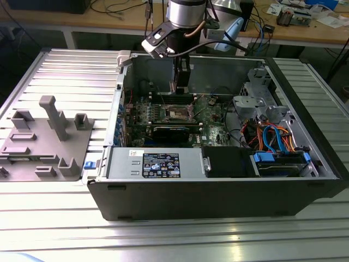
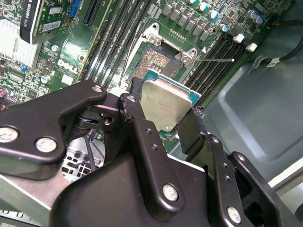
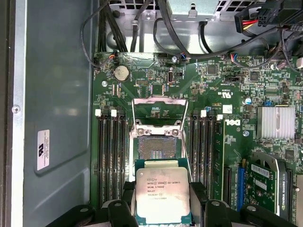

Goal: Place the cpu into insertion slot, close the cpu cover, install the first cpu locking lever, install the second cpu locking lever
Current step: 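Place the cpu into insertion slot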

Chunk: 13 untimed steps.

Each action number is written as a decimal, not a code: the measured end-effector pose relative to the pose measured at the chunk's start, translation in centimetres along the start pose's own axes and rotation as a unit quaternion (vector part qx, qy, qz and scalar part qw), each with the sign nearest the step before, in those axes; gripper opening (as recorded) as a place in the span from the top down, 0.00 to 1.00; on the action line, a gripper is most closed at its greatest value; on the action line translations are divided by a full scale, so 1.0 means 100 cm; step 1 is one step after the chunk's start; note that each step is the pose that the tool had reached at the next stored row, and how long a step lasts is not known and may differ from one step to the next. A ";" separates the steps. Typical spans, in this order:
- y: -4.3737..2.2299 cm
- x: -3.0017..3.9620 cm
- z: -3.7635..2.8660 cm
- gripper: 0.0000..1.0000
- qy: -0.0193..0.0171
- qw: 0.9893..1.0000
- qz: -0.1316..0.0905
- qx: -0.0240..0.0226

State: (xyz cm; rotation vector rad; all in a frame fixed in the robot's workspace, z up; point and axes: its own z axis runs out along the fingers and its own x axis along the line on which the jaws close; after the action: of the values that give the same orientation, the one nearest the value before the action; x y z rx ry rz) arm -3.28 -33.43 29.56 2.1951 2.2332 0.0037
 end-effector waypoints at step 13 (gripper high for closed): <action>-0.0001 0.0001 0.0080 0.46 0.000 1.000 0.000 0.000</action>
State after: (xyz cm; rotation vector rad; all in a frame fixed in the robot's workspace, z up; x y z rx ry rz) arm -3.27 -33.43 28.76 2.1951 2.2332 0.0037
